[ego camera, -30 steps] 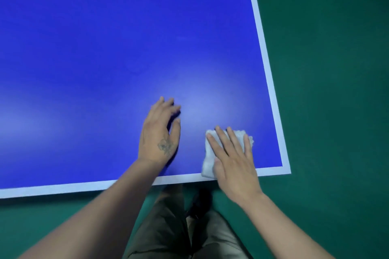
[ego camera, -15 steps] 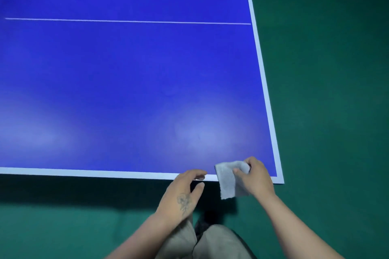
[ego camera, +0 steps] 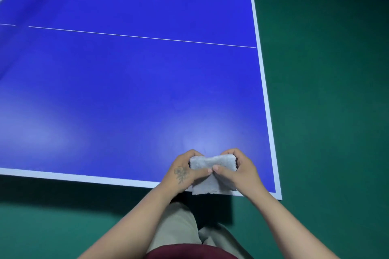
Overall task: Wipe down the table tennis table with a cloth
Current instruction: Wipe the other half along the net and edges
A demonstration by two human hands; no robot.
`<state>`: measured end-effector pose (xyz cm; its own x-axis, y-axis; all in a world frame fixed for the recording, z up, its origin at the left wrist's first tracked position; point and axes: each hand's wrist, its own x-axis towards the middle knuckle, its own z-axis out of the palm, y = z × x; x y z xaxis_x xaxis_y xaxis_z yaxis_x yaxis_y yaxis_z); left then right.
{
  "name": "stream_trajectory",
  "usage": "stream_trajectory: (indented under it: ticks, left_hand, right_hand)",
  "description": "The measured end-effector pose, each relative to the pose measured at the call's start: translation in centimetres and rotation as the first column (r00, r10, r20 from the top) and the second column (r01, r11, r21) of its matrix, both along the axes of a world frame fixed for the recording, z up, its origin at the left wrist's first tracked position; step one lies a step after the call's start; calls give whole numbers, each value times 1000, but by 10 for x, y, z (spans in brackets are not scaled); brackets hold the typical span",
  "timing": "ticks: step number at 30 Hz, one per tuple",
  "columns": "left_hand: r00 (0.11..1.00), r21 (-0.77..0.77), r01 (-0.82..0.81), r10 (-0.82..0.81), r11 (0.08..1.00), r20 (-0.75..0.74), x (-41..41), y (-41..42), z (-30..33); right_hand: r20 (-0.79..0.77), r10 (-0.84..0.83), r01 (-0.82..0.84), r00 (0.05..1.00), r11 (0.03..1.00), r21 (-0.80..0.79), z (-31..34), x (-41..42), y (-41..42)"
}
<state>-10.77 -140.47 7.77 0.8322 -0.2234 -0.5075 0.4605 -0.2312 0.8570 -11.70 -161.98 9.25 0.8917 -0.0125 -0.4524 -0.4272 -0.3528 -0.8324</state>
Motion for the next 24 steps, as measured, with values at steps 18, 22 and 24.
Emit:
stream_trajectory:
  ticks: [18, 22, 24]
  left_hand:
    - [991, 176, 15, -37, 984, 126, 200, -26, -110]
    - [988, 193, -83, 56, 978, 146, 217, -15, -119]
    - [975, 178, -198, 174, 964, 140, 223, -5, -120]
  right_hand:
    - [81, -181, 183, 980, 666, -723, -131, 242, 34]
    - [197, -161, 254, 967, 561, -788, -147, 220, 53]
    - [155, -146, 212, 977, 592, -778, -153, 201, 69]
